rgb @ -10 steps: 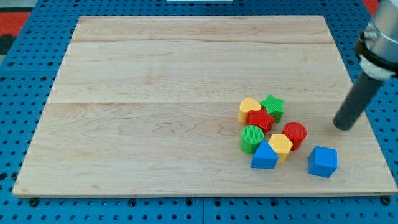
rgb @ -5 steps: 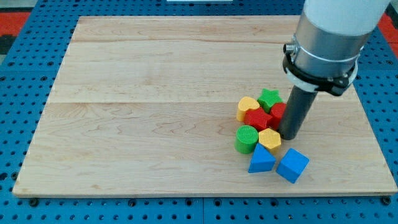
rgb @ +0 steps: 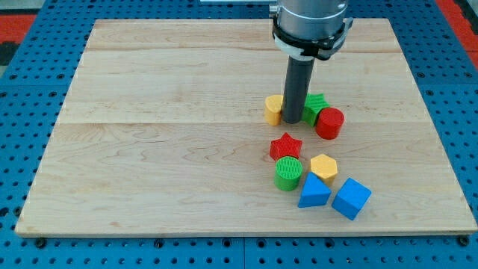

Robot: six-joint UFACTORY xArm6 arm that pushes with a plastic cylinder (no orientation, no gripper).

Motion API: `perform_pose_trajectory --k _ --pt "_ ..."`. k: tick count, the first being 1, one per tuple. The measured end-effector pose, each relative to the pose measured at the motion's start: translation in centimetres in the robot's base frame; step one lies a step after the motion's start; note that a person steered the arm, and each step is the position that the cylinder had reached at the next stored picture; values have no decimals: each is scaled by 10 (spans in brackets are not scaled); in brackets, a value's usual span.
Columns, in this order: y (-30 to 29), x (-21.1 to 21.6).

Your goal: Separate the green star and red circle from the group of blocks

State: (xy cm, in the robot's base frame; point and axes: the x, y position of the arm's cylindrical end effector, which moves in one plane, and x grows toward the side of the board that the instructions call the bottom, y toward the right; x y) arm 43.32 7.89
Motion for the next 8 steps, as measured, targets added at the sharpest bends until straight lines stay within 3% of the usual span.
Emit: perform_pose_trajectory --k 1,2,3,4,6,8 --pt "6 -9" --pt "15 15" --pt "62 15" --pt "63 33" --pt "49 -46" --pt "-11 -47"
